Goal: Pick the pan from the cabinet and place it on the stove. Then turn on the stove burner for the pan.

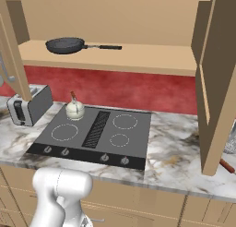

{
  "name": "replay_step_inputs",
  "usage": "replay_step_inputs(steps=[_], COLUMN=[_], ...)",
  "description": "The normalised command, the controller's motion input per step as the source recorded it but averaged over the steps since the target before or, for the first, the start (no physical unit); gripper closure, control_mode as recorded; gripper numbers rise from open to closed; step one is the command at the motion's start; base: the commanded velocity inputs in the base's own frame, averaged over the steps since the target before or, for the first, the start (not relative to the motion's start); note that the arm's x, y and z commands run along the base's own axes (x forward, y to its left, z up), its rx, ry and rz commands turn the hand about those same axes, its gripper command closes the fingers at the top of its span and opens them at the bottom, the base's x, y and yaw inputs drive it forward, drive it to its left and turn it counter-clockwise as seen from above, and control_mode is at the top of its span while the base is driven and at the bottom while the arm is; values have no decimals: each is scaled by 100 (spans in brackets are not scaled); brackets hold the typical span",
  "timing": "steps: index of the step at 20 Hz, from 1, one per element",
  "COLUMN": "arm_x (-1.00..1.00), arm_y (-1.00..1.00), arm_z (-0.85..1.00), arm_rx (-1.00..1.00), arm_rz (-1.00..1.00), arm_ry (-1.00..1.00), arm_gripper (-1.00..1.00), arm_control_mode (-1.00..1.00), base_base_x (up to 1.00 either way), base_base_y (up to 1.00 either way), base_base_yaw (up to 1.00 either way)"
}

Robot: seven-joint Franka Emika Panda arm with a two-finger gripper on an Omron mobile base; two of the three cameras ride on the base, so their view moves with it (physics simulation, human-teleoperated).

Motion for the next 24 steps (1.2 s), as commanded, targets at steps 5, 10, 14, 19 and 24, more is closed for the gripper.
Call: replay_step_inputs(steps=[5, 10, 14, 19, 24], arm_x=[-99, -70, -10, 0, 11], arm_y=[-36, -90, -100, -96, -47], arm_z=[26, 12, 0, -1, -14], arm_rx=[13, 21, 26, 24, 25], arm_rz=[3, 10, 12, 19, 34], arm_ry=[-10, -4, 1, 2, 0], arm_gripper=[-100, -100, -100, -100, -100], arm_control_mode=[-100, -100, -100, -100, -100], base_base_x=[0, 0, 0, 0, 0], base_base_y=[0, 0, 0, 0, 0], base_base_yaw=[0, 0, 0, 0, 0])
